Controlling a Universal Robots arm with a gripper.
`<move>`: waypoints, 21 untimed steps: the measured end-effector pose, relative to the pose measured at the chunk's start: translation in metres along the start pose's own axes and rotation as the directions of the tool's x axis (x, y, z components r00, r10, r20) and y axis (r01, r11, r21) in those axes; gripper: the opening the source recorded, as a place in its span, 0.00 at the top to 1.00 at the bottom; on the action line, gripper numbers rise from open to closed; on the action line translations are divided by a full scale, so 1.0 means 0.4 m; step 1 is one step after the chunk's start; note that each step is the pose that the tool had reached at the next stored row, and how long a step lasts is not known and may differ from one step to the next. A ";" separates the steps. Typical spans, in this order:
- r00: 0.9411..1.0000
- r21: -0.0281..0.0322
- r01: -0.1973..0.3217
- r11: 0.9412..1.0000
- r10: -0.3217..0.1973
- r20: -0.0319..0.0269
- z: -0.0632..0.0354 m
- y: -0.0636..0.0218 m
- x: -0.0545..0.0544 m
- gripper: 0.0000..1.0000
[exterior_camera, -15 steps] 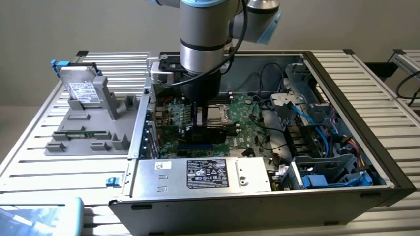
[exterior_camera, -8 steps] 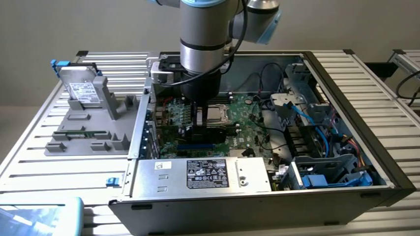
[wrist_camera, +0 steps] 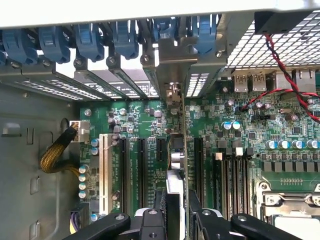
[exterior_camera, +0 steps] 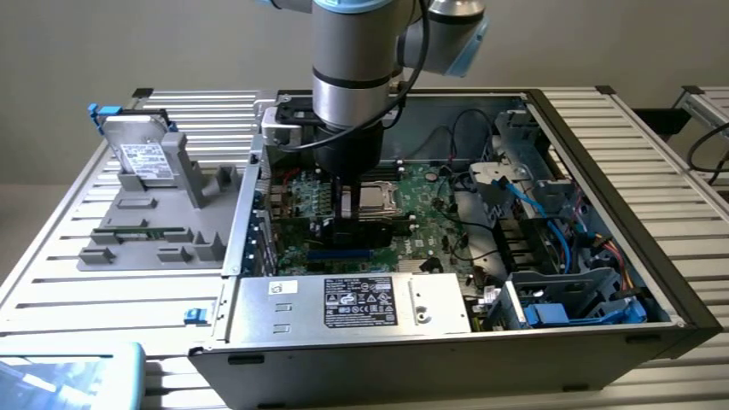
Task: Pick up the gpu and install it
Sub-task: 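Insert the gpu into the slot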
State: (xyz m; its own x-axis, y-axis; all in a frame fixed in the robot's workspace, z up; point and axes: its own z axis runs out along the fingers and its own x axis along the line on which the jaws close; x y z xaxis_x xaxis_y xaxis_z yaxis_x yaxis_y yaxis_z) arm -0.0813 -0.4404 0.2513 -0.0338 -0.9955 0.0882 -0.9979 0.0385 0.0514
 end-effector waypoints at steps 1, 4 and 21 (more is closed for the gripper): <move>1.000 0.000 0.000 1.000 0.000 0.001 0.000 0.000 0.000 0.72; 1.000 0.000 0.000 1.000 0.000 0.001 0.000 0.000 0.001 0.72; 1.000 0.004 0.020 1.000 -0.020 0.012 0.000 0.002 0.002 0.72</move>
State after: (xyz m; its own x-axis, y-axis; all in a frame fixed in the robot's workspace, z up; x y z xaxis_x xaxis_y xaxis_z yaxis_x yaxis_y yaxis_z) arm -0.0823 -0.4411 0.2514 -0.0144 -0.9970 0.0754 -0.9986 0.0182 0.0496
